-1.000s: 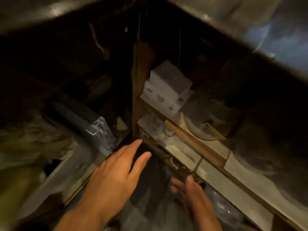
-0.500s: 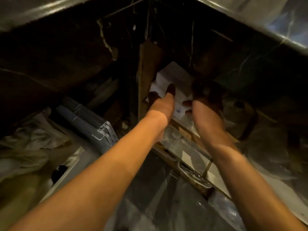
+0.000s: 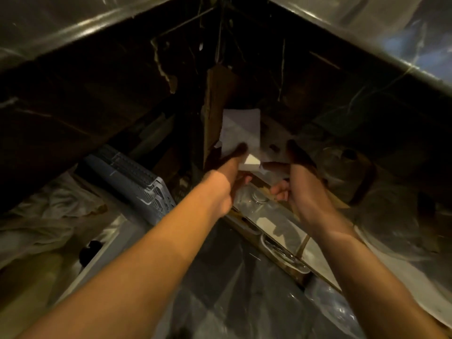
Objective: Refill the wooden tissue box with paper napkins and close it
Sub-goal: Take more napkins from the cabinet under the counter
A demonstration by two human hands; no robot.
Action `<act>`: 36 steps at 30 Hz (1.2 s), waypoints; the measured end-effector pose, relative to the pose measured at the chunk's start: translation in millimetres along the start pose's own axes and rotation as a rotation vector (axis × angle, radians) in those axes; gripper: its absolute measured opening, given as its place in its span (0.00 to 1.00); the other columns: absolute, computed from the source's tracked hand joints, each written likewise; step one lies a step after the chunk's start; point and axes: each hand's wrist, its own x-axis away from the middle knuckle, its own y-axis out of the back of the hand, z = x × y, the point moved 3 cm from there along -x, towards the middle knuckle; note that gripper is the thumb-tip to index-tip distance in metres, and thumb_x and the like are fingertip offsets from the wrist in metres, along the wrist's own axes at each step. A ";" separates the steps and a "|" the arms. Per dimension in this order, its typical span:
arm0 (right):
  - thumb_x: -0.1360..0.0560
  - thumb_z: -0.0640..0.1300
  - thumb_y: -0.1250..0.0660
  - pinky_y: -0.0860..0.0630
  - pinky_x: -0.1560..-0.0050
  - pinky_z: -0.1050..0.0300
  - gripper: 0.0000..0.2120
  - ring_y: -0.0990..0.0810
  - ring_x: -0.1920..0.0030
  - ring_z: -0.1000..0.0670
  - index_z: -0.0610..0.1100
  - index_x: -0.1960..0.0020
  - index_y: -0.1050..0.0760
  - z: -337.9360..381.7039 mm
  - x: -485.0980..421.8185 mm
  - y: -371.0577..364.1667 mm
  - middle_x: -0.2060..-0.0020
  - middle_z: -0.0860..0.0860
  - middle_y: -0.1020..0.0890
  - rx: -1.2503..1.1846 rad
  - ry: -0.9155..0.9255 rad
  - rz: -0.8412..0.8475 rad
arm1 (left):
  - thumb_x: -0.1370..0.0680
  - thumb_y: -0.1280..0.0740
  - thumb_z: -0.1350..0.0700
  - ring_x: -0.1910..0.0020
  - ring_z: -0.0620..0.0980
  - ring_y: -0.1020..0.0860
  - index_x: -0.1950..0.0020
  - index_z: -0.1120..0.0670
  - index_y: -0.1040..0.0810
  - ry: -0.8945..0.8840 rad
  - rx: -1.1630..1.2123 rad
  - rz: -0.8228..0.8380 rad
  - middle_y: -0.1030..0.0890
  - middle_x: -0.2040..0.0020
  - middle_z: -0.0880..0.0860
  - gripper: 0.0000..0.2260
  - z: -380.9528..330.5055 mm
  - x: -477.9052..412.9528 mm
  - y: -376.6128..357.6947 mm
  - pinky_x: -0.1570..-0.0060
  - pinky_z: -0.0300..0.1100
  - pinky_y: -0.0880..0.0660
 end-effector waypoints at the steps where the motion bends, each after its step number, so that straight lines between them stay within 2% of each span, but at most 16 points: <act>1: 0.20 0.63 0.49 0.29 0.56 0.51 0.21 0.25 0.62 0.47 0.51 0.48 0.23 2.6 10.7 -1.4 0.57 0.42 0.18 -0.024 -0.015 -0.006 | 0.22 0.30 0.54 0.58 0.50 0.19 0.38 0.57 0.22 -0.021 -0.003 0.007 0.17 0.46 0.59 0.15 0.1 4.5 7.0 0.67 0.35 0.20; 3: 0.19 0.60 0.47 0.31 0.60 0.55 0.17 0.26 0.63 0.49 0.51 0.48 0.24 5.5 20.1 -2.3 0.55 0.43 0.19 -0.087 -0.094 -0.033 | 0.23 0.30 0.57 0.52 0.53 0.17 0.36 0.57 0.26 -0.022 -0.024 0.019 0.18 0.41 0.60 0.16 0.0 20.7 18.1 0.56 0.41 0.18; 5: 0.22 0.61 0.43 0.32 0.60 0.56 0.13 0.26 0.61 0.51 0.54 0.49 0.26 6.7 30.9 -2.7 0.42 0.45 0.19 -0.170 -0.130 -0.021 | 0.22 0.32 0.59 0.48 0.55 0.17 0.41 0.56 0.28 -0.006 -0.087 0.046 0.19 0.43 0.60 0.11 -1.8 42.5 26.1 0.49 0.49 0.18; 6: 0.26 0.65 0.42 0.31 0.57 0.55 0.18 0.25 0.56 0.51 0.54 0.44 0.27 4.8 36.2 -0.6 0.37 0.46 0.21 -0.186 -0.142 -0.004 | 0.22 0.32 0.59 0.48 0.55 0.18 0.44 0.55 0.28 0.002 -0.137 0.064 0.19 0.44 0.59 0.09 -3.0 54.1 27.9 0.48 0.50 0.18; 8: 0.35 0.71 0.41 0.30 0.48 0.51 0.37 0.24 0.48 0.51 0.57 0.30 0.34 4.3 49.4 4.9 0.33 0.49 0.24 -0.226 -0.168 0.009 | 0.21 0.33 0.61 0.50 0.53 0.17 0.44 0.55 0.26 0.011 -0.234 0.125 0.17 0.47 0.57 0.07 -6.0 76.1 28.4 0.50 0.50 0.18; 11: 0.45 0.77 0.34 0.31 0.34 0.45 0.50 0.21 0.41 0.50 0.59 0.27 0.36 6.0 77.7 14.4 0.36 0.52 0.21 -0.347 -0.252 0.107 | 0.22 0.32 0.63 0.55 0.51 0.16 0.44 0.54 0.23 0.073 -0.329 0.206 0.14 0.53 0.54 0.09 -9.3 105.0 27.2 0.55 0.49 0.18; 13: 0.49 0.77 0.29 0.32 0.31 0.40 0.55 0.20 0.39 0.46 0.58 0.26 0.36 6.7 98.7 25.1 0.38 0.50 0.19 -0.405 -0.343 0.160 | 0.24 0.30 0.63 0.54 0.51 0.17 0.43 0.53 0.23 0.125 -0.399 0.246 0.15 0.53 0.53 0.11 -16.7 132.1 23.1 0.58 0.48 0.18; 16: 0.40 0.70 0.28 0.25 0.37 0.42 0.46 0.20 0.38 0.43 0.58 0.26 0.38 17.3 150.3 50.6 0.37 0.48 0.20 -0.474 -0.417 0.243 | 0.29 0.28 0.61 0.50 0.52 0.17 0.41 0.53 0.23 0.190 -0.466 0.319 0.15 0.49 0.54 0.17 -28.1 177.8 14.9 0.53 0.51 0.18; 20: 0.30 0.58 0.27 0.25 0.36 0.40 0.43 0.19 0.40 0.40 0.61 0.22 0.48 40.1 228.7 96.8 0.35 0.44 0.22 -0.568 -0.408 0.274 | 0.29 0.24 0.59 0.48 0.52 0.17 0.36 0.53 0.25 0.232 -0.639 0.444 0.17 0.43 0.55 0.23 -46.3 246.9 -6.5 0.50 0.47 0.18; 22: 0.27 0.53 0.30 0.26 0.35 0.40 0.38 0.19 0.40 0.39 0.59 0.23 0.46 57.1 268.9 121.8 0.37 0.41 0.20 -0.625 -0.410 0.239 | 0.25 0.27 0.57 0.46 0.49 0.17 0.36 0.50 0.25 0.234 -0.740 0.513 0.18 0.42 0.53 0.19 -55.7 282.5 -20.2 0.49 0.44 0.18; 25: 0.24 0.55 0.35 0.27 0.34 0.41 0.29 0.19 0.39 0.39 0.59 0.26 0.41 83.1 330.4 156.9 0.41 0.40 0.18 -0.663 -0.375 0.197 | 0.24 0.29 0.54 0.43 0.48 0.18 0.35 0.47 0.26 0.235 -0.862 0.613 0.19 0.40 0.51 0.18 -64.7 334.1 -39.2 0.46 0.43 0.19; 27: 0.26 0.60 0.33 0.26 0.35 0.43 0.34 0.21 0.38 0.40 0.61 0.25 0.44 97.0 366.7 175.7 0.38 0.40 0.19 -0.654 -0.359 0.156 | 0.24 0.29 0.55 0.42 0.49 0.18 0.35 0.46 0.26 0.227 -0.901 0.683 0.19 0.39 0.51 0.18 -69.0 364.6 -49.8 0.43 0.48 0.20; 30: 0.37 0.69 0.26 0.34 0.29 0.44 0.51 0.27 0.31 0.46 0.63 0.22 0.51 119.6 406.5 192.6 0.28 0.45 0.28 -0.565 -0.284 0.178 | 0.23 0.29 0.56 0.42 0.50 0.18 0.33 0.47 0.26 0.183 -0.957 0.806 0.18 0.40 0.51 0.19 -79.4 403.0 -69.3 0.42 0.50 0.20; 31: 0.38 0.67 0.25 0.36 0.27 0.44 0.53 0.28 0.31 0.48 0.63 0.22 0.53 126.3 416.1 195.6 0.27 0.47 0.29 -0.548 -0.251 0.184 | 0.23 0.29 0.56 0.42 0.49 0.18 0.32 0.48 0.27 0.160 -0.987 0.856 0.18 0.40 0.51 0.19 -83.6 414.1 -76.5 0.43 0.48 0.20; 34: 0.33 0.54 0.22 0.33 0.31 0.49 0.50 0.27 0.31 0.48 0.67 0.24 0.52 144.1 433.6 199.2 0.27 0.48 0.29 -0.515 -0.124 0.222 | 0.23 0.29 0.53 0.44 0.46 0.18 0.33 0.47 0.27 0.032 -1.123 0.937 0.19 0.41 0.49 0.20 -96.3 430.8 -97.9 0.49 0.41 0.20; 36: 0.31 0.47 0.22 0.32 0.29 0.47 0.50 0.28 0.30 0.47 0.71 0.25 0.52 153.6 436.3 198.4 0.26 0.49 0.33 -0.411 -0.078 0.218 | 0.24 0.27 0.52 0.45 0.44 0.19 0.35 0.45 0.26 -0.081 -1.231 0.961 0.20 0.42 0.48 0.19 -105.1 432.7 -112.0 0.48 0.42 0.19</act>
